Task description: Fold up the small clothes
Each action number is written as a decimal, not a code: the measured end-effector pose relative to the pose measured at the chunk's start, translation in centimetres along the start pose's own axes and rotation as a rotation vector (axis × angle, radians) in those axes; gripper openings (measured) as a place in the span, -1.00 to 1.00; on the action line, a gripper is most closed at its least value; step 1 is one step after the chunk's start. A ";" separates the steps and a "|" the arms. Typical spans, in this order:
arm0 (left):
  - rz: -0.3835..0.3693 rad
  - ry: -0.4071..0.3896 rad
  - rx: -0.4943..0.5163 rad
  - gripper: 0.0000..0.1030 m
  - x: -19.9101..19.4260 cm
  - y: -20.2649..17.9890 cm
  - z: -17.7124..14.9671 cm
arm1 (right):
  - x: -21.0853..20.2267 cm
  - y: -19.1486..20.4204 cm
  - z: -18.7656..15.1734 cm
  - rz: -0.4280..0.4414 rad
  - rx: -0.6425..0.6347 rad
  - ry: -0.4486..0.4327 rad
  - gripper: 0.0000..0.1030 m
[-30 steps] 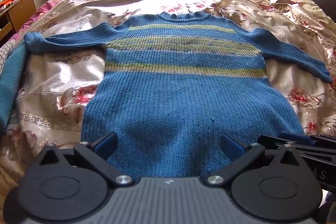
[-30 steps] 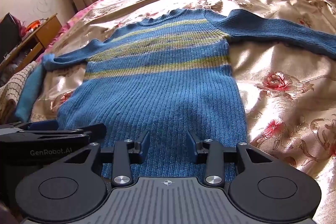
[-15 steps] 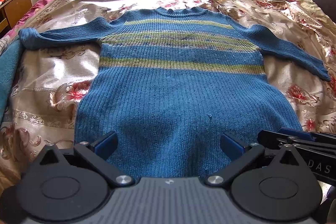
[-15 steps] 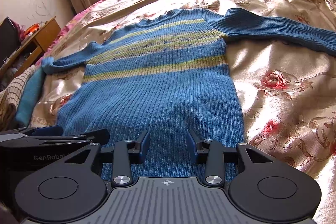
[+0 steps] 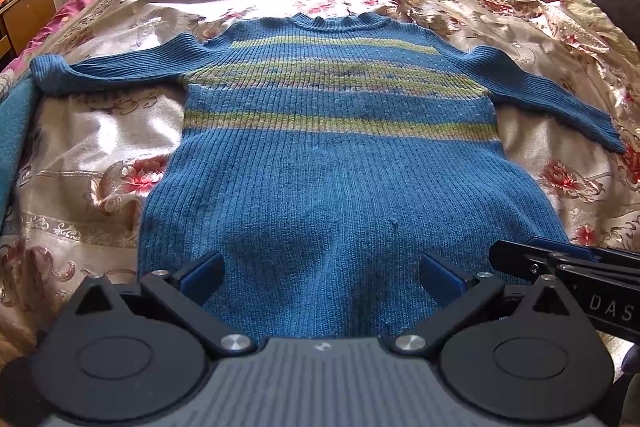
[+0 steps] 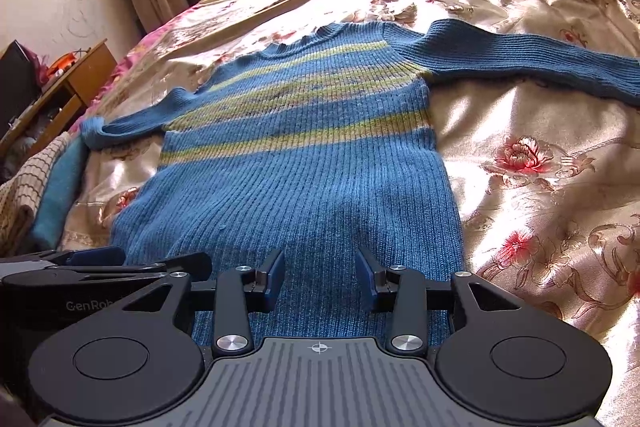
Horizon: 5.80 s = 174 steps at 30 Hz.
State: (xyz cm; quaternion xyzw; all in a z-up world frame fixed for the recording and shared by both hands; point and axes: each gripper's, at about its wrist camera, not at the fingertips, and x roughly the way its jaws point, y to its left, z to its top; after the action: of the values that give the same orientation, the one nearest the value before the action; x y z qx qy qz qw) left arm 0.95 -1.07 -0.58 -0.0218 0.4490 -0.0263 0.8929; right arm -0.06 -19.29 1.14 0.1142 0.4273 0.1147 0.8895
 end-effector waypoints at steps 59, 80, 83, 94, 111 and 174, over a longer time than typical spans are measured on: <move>-0.006 -0.038 0.041 1.00 -0.2 -0.5 0.7 | -0.6 -0.3 0.1 -0.010 0.010 -0.025 -0.16; -0.035 -0.040 0.063 1.00 0.5 -1.6 1.4 | -0.4 -1.7 0.5 -0.022 0.055 -0.033 -0.16; -0.044 -0.052 0.078 1.00 0.5 -1.9 2.0 | -0.7 -2.3 0.9 -0.033 0.065 -0.052 -0.16; -0.106 -0.110 0.153 1.00 2.1 -5.7 5.4 | -0.8 -8.2 4.5 -0.150 0.153 -0.139 -0.16; -0.120 -0.113 0.212 1.00 6.6 -12.8 9.8 | 0.9 -13.6 8.6 -0.278 0.165 -0.174 -0.16; -0.187 -0.132 0.397 1.00 9.9 -23.6 10.7 | 0.4 -35.8 8.9 0.002 0.919 -0.503 -0.82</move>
State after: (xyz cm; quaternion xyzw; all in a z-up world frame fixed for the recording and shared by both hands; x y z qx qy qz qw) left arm 14.83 -25.11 -0.64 0.1109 0.3717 -0.1954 0.9008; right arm 11.02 -54.00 -4.50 0.5171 0.2067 -0.1147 0.8226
